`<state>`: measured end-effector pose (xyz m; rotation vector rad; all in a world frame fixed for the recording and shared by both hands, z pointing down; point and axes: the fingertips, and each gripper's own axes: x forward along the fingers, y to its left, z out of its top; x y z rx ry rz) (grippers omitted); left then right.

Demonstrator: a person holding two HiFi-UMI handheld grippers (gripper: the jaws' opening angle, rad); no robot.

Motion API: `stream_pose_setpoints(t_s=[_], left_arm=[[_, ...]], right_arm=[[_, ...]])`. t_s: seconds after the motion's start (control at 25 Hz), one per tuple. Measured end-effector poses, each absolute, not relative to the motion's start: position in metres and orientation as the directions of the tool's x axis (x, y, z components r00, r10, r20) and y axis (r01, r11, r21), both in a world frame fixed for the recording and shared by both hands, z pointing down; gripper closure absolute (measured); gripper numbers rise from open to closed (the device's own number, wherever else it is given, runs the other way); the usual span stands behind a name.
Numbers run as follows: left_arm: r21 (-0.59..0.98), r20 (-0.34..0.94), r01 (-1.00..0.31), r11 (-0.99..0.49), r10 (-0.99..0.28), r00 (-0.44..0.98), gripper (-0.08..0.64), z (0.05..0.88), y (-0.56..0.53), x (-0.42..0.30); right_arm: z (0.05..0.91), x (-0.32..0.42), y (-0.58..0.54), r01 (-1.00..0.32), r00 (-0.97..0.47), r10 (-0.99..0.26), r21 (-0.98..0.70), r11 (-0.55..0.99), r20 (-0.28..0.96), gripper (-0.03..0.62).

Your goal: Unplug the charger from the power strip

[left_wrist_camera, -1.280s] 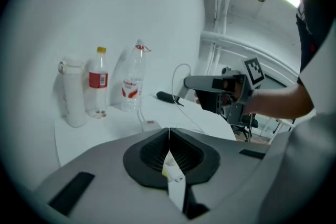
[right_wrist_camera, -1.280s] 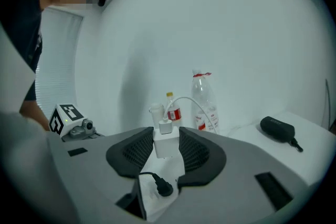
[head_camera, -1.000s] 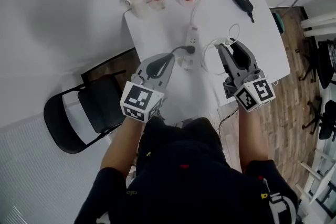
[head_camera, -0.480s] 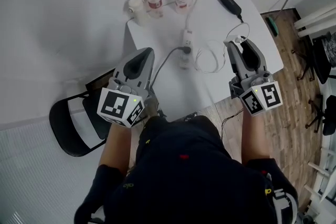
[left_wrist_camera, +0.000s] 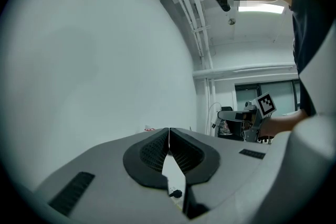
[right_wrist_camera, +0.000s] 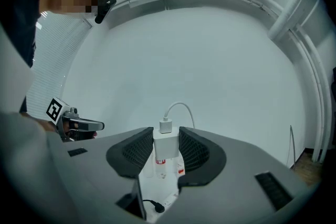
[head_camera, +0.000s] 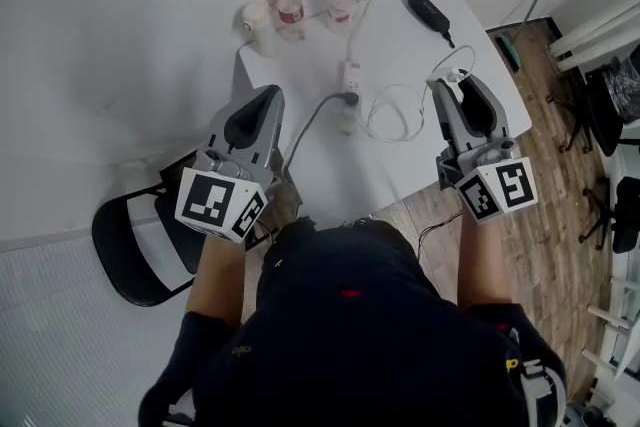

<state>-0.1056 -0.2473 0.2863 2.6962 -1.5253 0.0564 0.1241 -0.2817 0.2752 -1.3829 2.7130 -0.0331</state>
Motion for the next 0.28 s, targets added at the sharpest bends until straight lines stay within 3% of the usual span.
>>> stream_pose_setpoints(t_s=[0.28], left_arm=[[0.020, 0.050, -0.853, -0.521, -0.852, 0.522, 0.537, 0.2826, -0.2479, -0.1069]], right_arm=[[0.2732, 0.1218, -0.2811, -0.811, -0.579, -0.813, -0.056, 0.582, -0.069, 0.430]])
